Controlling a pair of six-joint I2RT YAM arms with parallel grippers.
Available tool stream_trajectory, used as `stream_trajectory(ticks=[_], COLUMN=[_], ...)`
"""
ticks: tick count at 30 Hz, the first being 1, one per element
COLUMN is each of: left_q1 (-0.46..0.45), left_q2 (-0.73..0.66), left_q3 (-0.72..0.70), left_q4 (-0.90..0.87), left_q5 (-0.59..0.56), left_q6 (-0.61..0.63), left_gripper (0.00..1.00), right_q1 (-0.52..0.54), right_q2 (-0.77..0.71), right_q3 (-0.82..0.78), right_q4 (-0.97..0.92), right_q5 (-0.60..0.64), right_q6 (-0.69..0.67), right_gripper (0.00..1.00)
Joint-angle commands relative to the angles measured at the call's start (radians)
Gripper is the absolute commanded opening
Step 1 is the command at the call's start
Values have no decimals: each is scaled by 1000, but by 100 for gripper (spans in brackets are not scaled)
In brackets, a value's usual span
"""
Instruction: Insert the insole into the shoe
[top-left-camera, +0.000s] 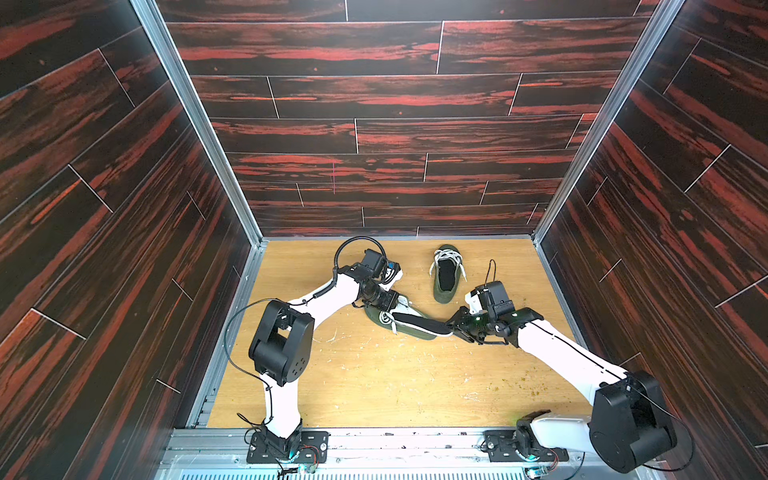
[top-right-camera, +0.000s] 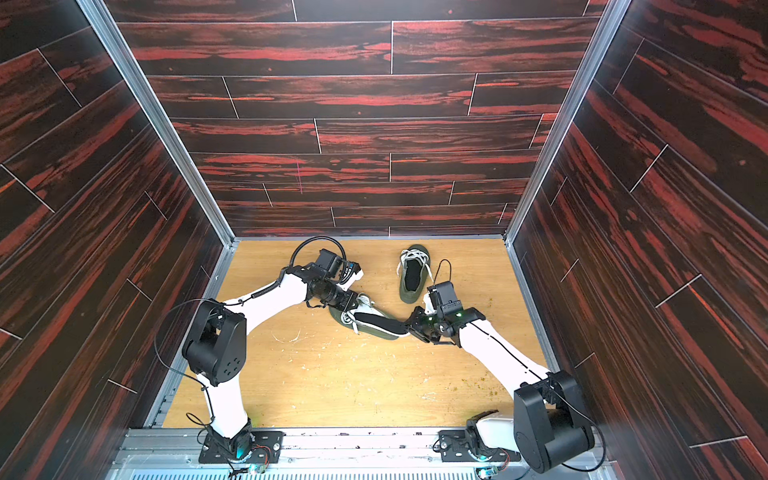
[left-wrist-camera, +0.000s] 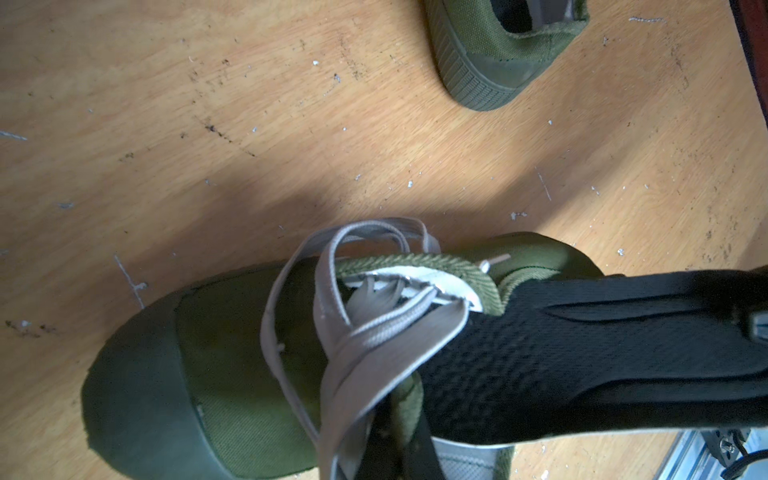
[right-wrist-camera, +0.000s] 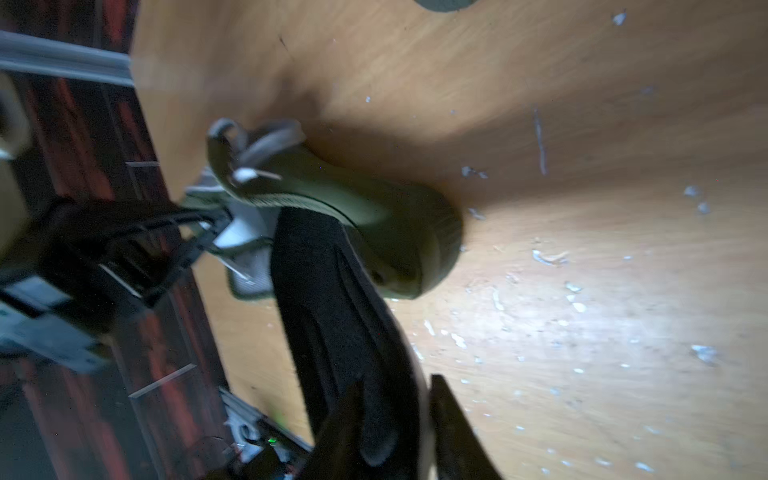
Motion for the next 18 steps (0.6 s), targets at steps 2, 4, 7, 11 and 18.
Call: stream_trajectory(ticks=[2,4,7,11,18], left_q1=[-8,-10,-10,-11,-13], left_q2=[-33,-37,-44,-52,-59], left_q3=[46,49,52,51,34], left_q4=[5,7,11,21,11], left_q5=[2,3,11,22,1], left_q6=[16,10,3,-9,-2], left_gripper=[0,0,0,0,0], right_q1=[5,12,31,54,97], right_q2=[16,27,53,83,87], right_q3=[-4,2,42,94,184], right_q4=[35,32,-8,-29,-45], right_q5=[-27,-16,24,50,102], right_q6=[13,-8,-56,-105,-261], right_gripper=[21,17,13,11,9])
